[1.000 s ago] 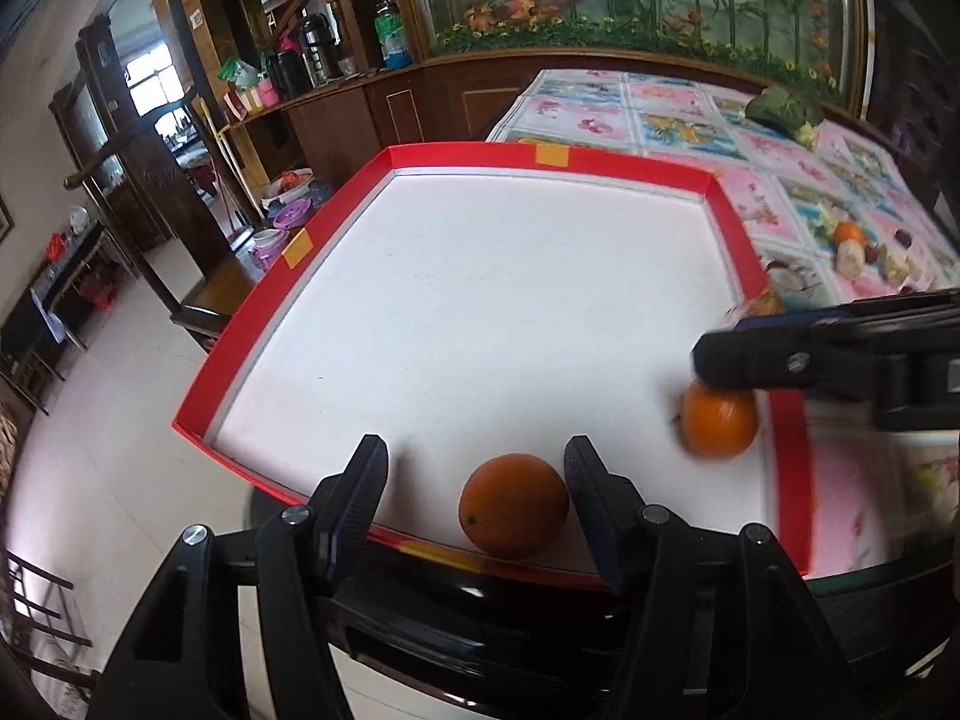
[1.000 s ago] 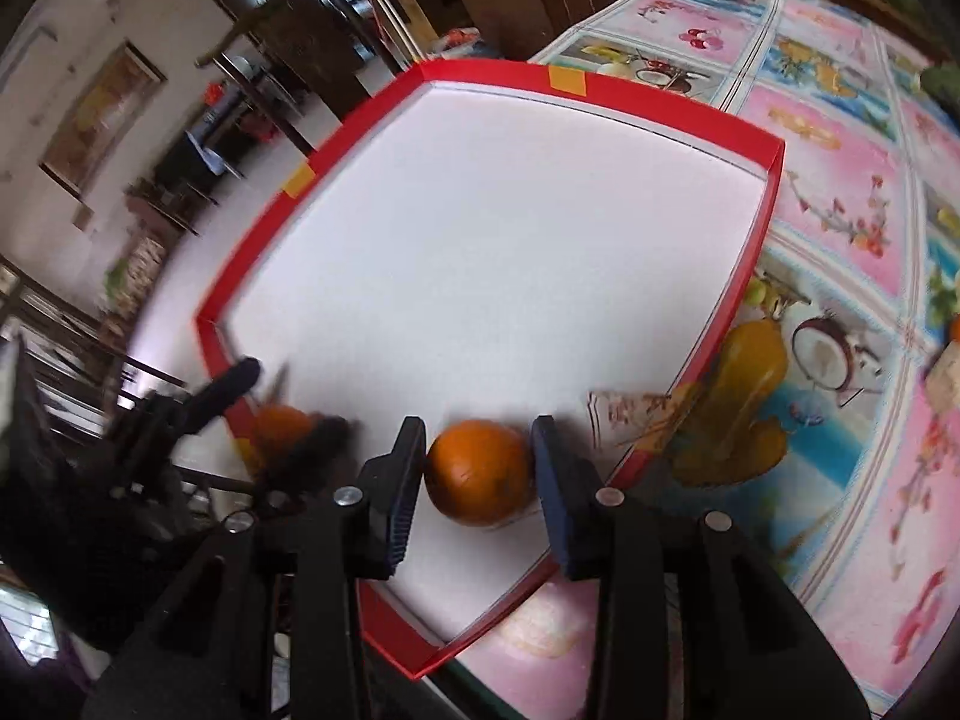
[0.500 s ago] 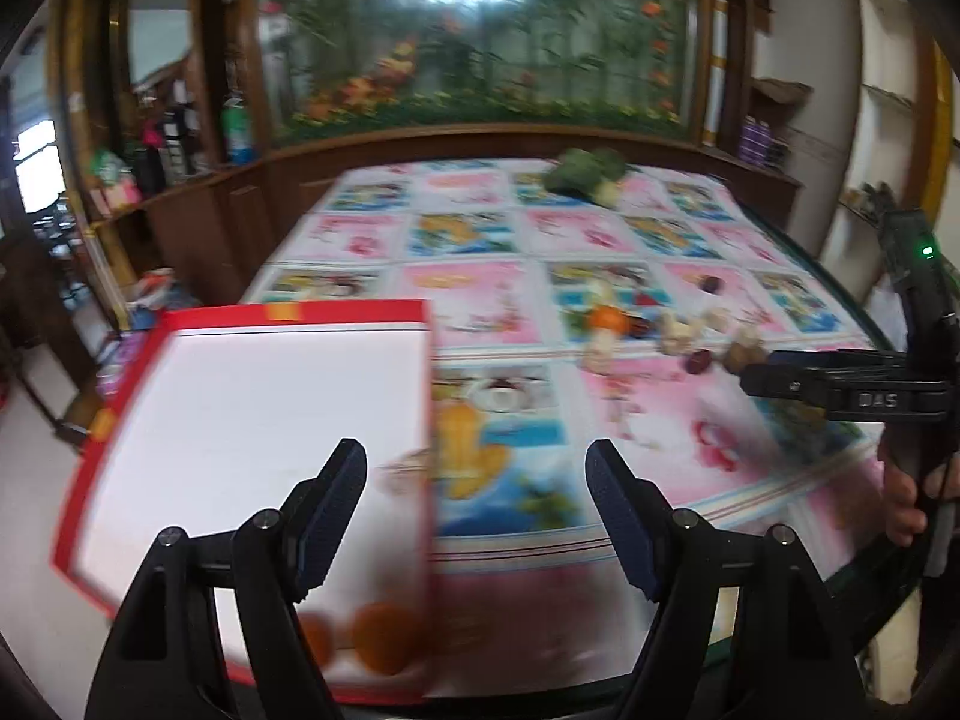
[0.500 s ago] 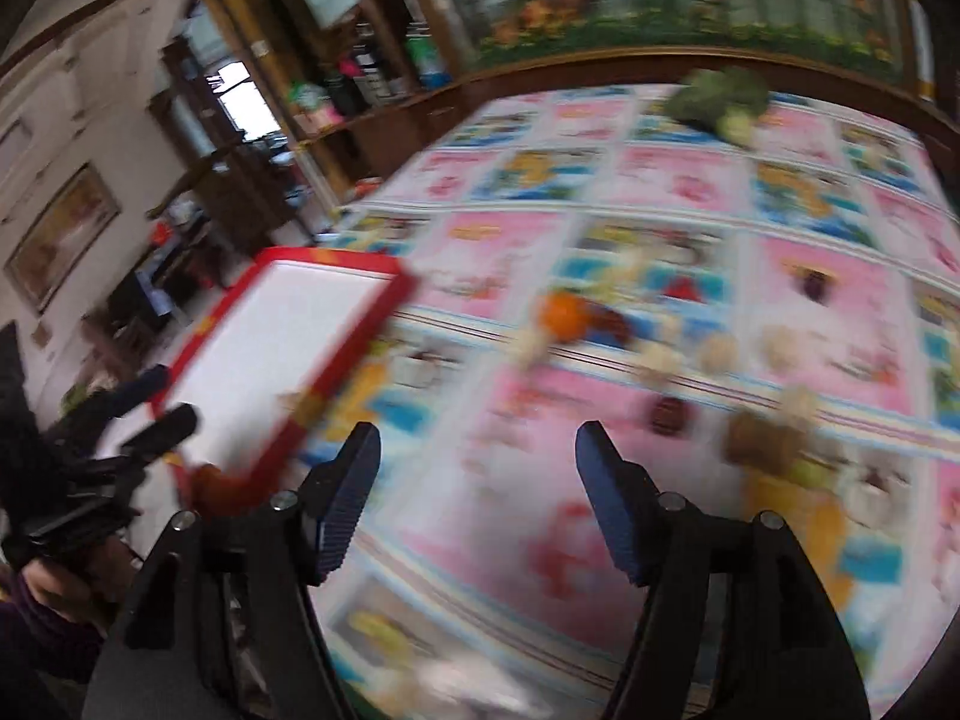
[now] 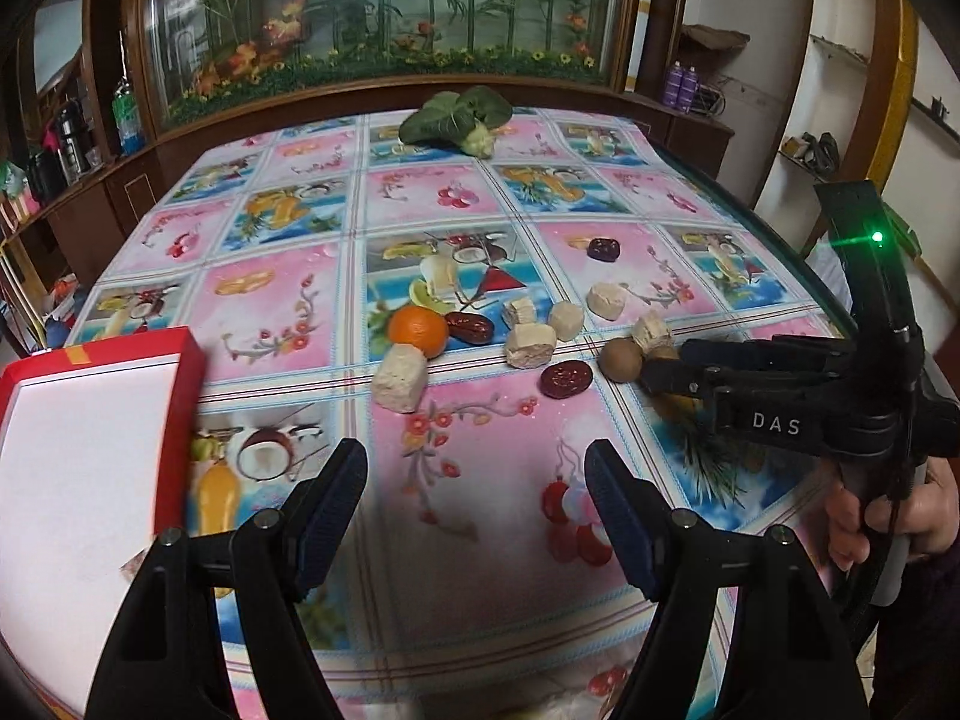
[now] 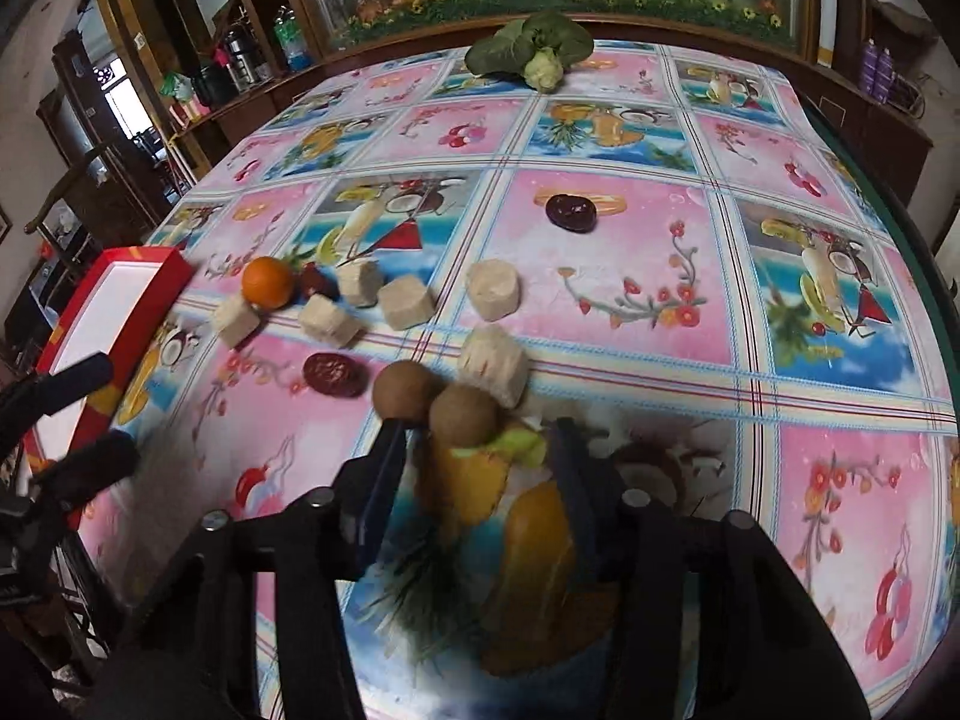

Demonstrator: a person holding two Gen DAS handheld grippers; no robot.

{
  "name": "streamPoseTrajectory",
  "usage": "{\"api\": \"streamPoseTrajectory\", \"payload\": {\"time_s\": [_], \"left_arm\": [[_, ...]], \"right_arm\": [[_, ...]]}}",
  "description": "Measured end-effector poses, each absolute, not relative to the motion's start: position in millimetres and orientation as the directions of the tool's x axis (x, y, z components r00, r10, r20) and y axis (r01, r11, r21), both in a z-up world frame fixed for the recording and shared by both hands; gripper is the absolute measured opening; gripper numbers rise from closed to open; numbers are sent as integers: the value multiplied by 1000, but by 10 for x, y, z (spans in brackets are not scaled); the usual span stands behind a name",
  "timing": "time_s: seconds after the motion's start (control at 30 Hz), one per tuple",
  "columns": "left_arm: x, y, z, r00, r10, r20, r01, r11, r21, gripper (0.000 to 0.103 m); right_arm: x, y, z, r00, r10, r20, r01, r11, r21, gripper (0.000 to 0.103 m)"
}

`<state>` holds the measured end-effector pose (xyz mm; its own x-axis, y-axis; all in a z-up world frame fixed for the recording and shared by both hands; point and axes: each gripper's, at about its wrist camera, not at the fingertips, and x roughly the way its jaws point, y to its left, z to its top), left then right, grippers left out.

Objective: Organize fruits
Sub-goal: 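Grasp a red date with the left tool while the right tool grasps a brown kiwi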

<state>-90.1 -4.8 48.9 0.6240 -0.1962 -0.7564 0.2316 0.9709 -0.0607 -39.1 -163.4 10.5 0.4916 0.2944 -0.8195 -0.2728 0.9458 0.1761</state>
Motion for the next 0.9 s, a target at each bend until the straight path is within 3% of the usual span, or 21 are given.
{"api": "streamPoseTrajectory", "payload": {"time_s": [0.37, 0.5, 0.9], "left_arm": [[-641, -349, 340, 578, -190, -793, 276, 961, -29, 62], [-542, -466, 310, 567, -197, -800, 300, 954, -22, 59], [-352, -689, 172, 526, -236, -817, 337, 940, -55, 28]], "right_arm": [[-380, -1489, 77, 531, 269, -804, -343, 935, 86, 25], [-341, -1627, 89, 523, 300, -798, -318, 937, 144, 25], [-240, -2118, 165, 552, 352, -756, -159, 934, 319, 25]]}}
